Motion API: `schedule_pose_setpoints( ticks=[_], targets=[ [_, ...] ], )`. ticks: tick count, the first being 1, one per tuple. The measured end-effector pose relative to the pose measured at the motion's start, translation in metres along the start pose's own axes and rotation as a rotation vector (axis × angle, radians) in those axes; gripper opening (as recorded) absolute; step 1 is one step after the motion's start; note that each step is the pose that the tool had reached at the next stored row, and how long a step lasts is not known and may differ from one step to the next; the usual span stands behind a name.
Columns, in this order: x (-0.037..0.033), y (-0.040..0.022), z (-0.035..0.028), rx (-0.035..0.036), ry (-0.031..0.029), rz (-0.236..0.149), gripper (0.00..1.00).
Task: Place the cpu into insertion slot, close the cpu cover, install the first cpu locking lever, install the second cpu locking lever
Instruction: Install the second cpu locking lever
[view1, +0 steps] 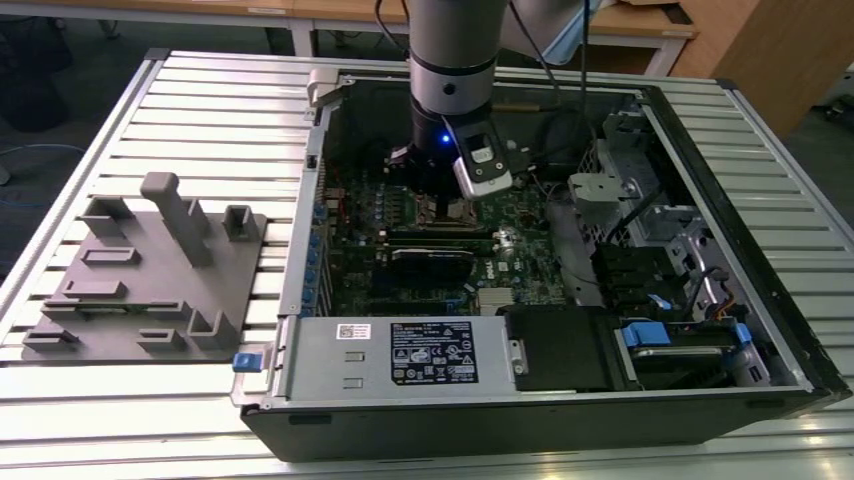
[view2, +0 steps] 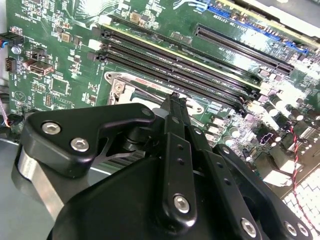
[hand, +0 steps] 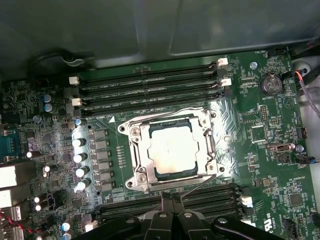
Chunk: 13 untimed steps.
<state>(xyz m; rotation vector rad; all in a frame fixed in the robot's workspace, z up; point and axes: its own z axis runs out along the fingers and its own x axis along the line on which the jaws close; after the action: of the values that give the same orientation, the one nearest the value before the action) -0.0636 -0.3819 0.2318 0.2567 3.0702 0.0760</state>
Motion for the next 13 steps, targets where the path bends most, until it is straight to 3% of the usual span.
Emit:
schedule_pose_setpoints(
  ticks=[3,6,13],
  targets=[
    [0.0001,0.0000,0.0004,0.0000,0.0011,0.000,0.10],
    [0.0001,-0.0003,0.0015,0.0015,0.0103,-0.003,0.10],
    [-0.0001,-0.0012,0.0017,0.0009,0.0114,-0.013,0.10]
  ],
)
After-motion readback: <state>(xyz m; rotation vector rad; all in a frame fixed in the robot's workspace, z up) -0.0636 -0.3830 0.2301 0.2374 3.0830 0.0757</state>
